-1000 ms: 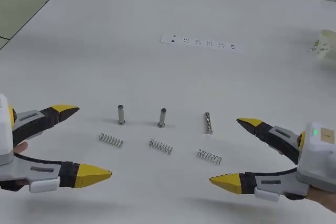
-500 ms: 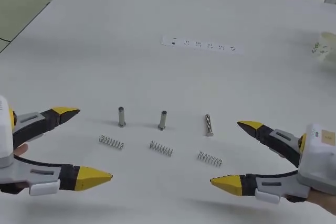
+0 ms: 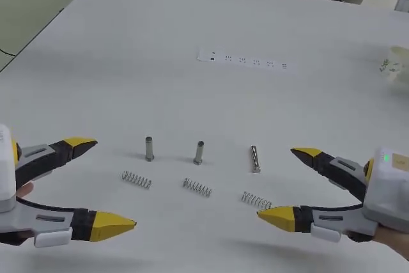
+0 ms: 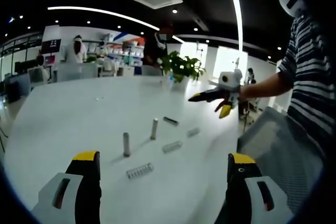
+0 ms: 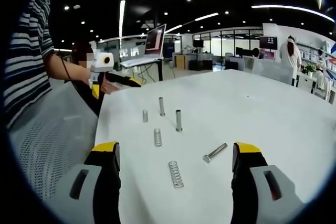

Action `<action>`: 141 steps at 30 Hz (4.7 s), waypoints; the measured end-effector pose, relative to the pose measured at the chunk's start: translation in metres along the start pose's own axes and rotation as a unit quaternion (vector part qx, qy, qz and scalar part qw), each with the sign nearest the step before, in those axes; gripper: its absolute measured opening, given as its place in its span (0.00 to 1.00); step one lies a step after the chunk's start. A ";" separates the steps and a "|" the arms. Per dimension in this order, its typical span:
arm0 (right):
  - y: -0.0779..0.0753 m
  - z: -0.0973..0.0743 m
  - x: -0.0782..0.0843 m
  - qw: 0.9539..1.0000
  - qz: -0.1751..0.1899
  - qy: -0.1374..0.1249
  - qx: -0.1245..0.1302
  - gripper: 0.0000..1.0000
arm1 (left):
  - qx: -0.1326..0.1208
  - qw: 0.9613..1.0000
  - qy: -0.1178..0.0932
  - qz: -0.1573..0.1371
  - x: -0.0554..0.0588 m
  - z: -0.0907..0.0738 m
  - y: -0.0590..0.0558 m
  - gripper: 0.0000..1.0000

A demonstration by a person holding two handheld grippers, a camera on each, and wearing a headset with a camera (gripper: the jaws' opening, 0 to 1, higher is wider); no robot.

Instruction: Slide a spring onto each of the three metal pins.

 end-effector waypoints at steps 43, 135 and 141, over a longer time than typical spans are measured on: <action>-0.043 0.046 -0.003 0.996 0.034 0.075 0.035 0.61 | -0.009 1.000 0.000 -0.006 0.004 -0.005 0.002 0.96; -0.087 0.077 0.051 0.931 0.132 0.273 0.204 0.05 | -0.016 1.000 0.015 -0.017 0.017 -0.015 0.006 0.91; -0.084 0.075 0.047 0.935 0.131 0.259 0.204 0.05 | -0.017 1.000 0.016 -0.017 0.018 -0.016 0.006 0.91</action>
Point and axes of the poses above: the centre of the closed fingertips' face, and the gripper's own axes: z roughly forward along the fingers, y roughly to its left, x roughly out of its underside, the point moved 5 cm from there along -z, roughly backward along the fingers, and after that the axes turned 15 degrees about -y, right-handed, at the moved point
